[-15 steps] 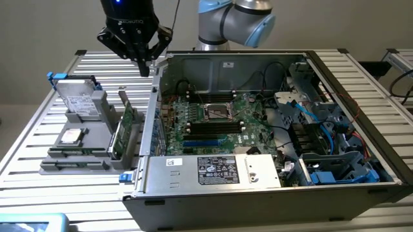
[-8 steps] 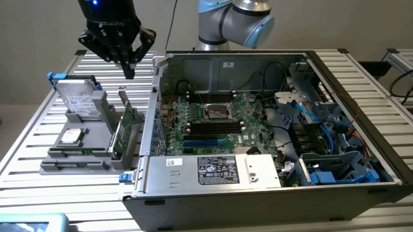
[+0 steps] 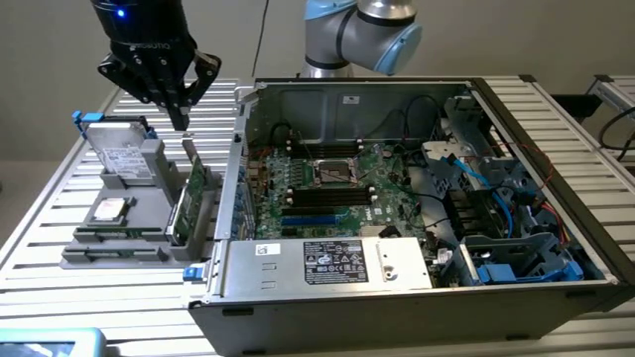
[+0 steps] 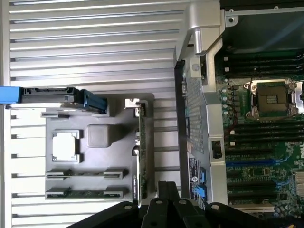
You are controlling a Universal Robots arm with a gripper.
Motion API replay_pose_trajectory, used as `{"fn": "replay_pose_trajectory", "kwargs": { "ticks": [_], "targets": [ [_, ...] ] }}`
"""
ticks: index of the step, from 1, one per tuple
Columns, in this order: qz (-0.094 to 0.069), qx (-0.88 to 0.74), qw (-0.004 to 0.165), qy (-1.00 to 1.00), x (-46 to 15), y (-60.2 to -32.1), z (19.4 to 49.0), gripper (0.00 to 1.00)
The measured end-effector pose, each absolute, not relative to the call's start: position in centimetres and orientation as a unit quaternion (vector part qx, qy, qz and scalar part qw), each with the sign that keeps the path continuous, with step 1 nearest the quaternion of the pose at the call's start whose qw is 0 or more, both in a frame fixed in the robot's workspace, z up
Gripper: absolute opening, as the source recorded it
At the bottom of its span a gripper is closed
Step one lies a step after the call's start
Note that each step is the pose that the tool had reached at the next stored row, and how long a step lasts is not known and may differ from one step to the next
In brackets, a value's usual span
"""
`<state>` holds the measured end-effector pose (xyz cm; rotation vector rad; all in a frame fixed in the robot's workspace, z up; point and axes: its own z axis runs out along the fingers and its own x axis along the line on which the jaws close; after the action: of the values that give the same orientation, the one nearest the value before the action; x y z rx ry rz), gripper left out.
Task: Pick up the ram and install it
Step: 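Reach for the ram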
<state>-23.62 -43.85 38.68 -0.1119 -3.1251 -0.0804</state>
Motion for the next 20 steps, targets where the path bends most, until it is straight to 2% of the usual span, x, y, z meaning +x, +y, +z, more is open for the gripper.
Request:
{"fn": "replay_pose_trajectory", "kwargs": {
  "ticks": [6, 20],
  "targets": [
    [-0.025, -0.036, 0.019, -0.999, -24.7, -44.4, 37.9, 0.11],
    [-0.013, -0.036, 0.018, -0.999, -30.1, -44.8, 36.7, 0.11]
  ]
}}
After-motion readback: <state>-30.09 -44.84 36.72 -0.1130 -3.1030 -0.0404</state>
